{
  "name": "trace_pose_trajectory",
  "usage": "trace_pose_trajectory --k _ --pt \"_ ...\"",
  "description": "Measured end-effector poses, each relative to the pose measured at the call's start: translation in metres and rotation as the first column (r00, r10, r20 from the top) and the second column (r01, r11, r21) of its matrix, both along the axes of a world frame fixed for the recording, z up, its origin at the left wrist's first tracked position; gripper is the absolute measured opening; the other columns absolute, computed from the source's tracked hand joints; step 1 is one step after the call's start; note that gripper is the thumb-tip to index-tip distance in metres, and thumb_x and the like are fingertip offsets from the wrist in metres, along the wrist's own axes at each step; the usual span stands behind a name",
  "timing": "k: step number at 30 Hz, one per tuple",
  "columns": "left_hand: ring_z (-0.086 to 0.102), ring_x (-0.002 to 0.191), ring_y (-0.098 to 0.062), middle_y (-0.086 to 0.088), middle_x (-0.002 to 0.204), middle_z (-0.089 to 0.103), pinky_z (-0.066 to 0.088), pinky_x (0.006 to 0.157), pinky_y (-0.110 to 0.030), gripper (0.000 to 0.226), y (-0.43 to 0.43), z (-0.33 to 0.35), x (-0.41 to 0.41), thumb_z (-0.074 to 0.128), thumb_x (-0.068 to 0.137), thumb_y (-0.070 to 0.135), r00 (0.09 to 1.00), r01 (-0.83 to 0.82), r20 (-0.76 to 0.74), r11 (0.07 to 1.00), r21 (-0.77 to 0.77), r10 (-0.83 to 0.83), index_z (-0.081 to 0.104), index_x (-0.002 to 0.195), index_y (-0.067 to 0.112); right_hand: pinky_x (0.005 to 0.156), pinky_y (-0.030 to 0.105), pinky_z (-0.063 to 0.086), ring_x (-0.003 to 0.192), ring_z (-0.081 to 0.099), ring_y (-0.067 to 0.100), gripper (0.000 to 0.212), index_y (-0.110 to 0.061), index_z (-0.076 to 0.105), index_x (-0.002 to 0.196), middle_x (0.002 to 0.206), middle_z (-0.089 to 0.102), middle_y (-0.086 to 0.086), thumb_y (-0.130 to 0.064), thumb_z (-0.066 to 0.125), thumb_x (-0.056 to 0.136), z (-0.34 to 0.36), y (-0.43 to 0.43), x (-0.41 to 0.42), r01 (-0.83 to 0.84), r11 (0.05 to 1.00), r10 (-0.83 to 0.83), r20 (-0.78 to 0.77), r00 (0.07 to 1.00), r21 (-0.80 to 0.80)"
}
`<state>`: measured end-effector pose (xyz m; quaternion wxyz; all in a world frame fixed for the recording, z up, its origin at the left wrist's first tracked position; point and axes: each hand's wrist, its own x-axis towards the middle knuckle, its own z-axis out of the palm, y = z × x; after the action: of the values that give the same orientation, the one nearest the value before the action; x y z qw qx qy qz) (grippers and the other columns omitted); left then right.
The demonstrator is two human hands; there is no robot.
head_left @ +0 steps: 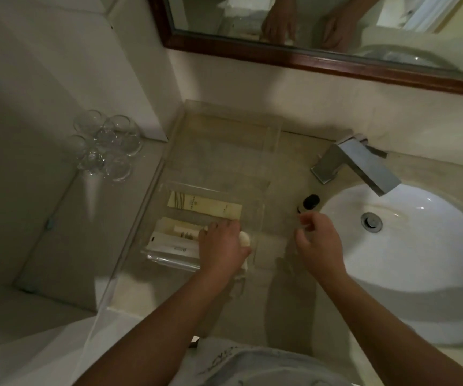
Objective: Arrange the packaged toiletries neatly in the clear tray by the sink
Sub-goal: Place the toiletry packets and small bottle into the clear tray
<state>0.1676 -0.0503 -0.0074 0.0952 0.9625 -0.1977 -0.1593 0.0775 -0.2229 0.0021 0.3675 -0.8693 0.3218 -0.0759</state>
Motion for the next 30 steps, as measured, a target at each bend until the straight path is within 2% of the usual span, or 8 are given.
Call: trace_pose_trajectory --k 2,5,11,15,17,20,25,30 --pt "0.053 0.101 -0.021 0.005 0.108 0.061 0.039 0.082 -0.038 0.044 0.0 -0.002 -0.001 0.067 0.067 0.051 1.0 -0.01 -0.02 1.0 -0.01 0.01 0.057 0.104 0.029 0.072 0.032 0.049 0.084 0.055 0.016 0.02 -0.016 0.057 0.106 0.099 0.057 0.002 -0.013 0.061 0.086 0.0 -0.008 0.003 0.085 0.996 -0.085 0.03 0.996 -0.01" --pt "0.055 0.1 -0.021 0.005 0.106 0.062 0.04 0.082 -0.038 0.044 0.002 -0.004 -0.002 0.066 0.066 0.053 1.0 -0.019 -0.019 1.0 -0.023 0.019 0.058 0.103 0.029 0.072 0.033 0.05 0.087 0.054 0.017 0.031 -0.017 0.05 0.108 0.101 0.053 0.001 -0.022 0.068 0.083 -0.001 -0.017 0.009 0.169 0.985 -0.167 0.05 0.985 -0.041" --pt "0.055 0.101 -0.021 0.004 0.107 0.062 0.041 0.083 -0.038 0.043 0.002 -0.003 -0.003 0.066 0.066 0.051 0.999 -0.027 -0.029 0.999 -0.042 0.026 0.058 0.104 0.031 0.091 0.042 0.052 0.109 0.055 0.022 0.061 -0.017 0.044 0.129 0.126 0.051 0.007 -0.033 0.074 0.079 -0.014 -0.026 0.022 0.16 0.987 -0.158 -0.066 0.985 0.013" --pt "0.054 0.102 -0.022 0.003 0.108 0.061 0.04 0.083 -0.038 0.044 0.002 0.0 -0.002 0.068 0.067 0.049 0.998 -0.04 -0.054 0.998 -0.043 0.038 0.059 0.105 0.03 0.089 0.041 0.05 0.107 0.057 0.026 0.045 -0.015 0.051 0.123 0.12 0.058 0.009 -0.025 0.069 0.083 -0.02 -0.031 0.03 0.17 0.984 -0.163 -0.123 0.979 0.049" --pt "0.053 0.103 -0.023 0.001 0.109 0.059 0.039 0.083 -0.038 0.046 0.002 0.001 -0.002 0.069 0.067 0.049 0.998 -0.035 -0.057 0.999 -0.038 0.033 0.058 0.106 0.028 0.084 0.039 0.049 0.102 0.058 0.026 0.035 -0.014 0.056 0.116 0.114 0.062 0.01 -0.025 0.068 0.084 -0.022 -0.034 0.032 0.16 0.986 -0.152 -0.136 0.979 0.049" --pt "0.052 0.105 -0.024 0.0 0.113 0.057 0.039 0.084 -0.038 0.051 0.006 0.001 -0.003 0.068 0.067 0.049 0.998 -0.038 -0.057 0.997 -0.06 0.034 0.055 0.11 0.025 0.078 0.034 0.045 0.099 0.059 0.026 0.034 -0.014 0.058 0.112 0.108 0.065 0.008 -0.029 0.069 0.084 -0.018 -0.031 0.033 0.134 0.991 -0.131 -0.09 0.987 0.021" --pt "0.049 0.109 -0.021 0.003 0.115 0.055 0.041 0.088 -0.039 0.044 0.022 0.009 -0.004 0.061 0.077 0.042 0.993 -0.116 -0.056 0.973 -0.201 0.106 0.052 0.117 0.028 0.085 0.033 0.05 0.1 0.061 0.018 0.031 -0.017 0.061 0.11 0.107 0.067 0.001 -0.028 0.072 0.084 0.01 0.007 0.055 -0.051 0.999 0.051 0.096 0.994 -0.001" --pt "0.053 0.098 -0.019 0.001 0.102 0.059 0.045 0.085 -0.04 0.03 0.066 0.01 -0.003 0.059 0.079 0.027 0.969 -0.245 -0.072 0.913 -0.325 0.235 0.059 0.109 0.022 0.08 0.029 0.05 0.095 0.06 0.009 0.033 -0.023 0.063 0.114 0.104 0.065 -0.007 -0.033 0.07 0.083 0.023 0.063 0.09 -0.321 0.946 0.317 0.077 0.945 0.044"
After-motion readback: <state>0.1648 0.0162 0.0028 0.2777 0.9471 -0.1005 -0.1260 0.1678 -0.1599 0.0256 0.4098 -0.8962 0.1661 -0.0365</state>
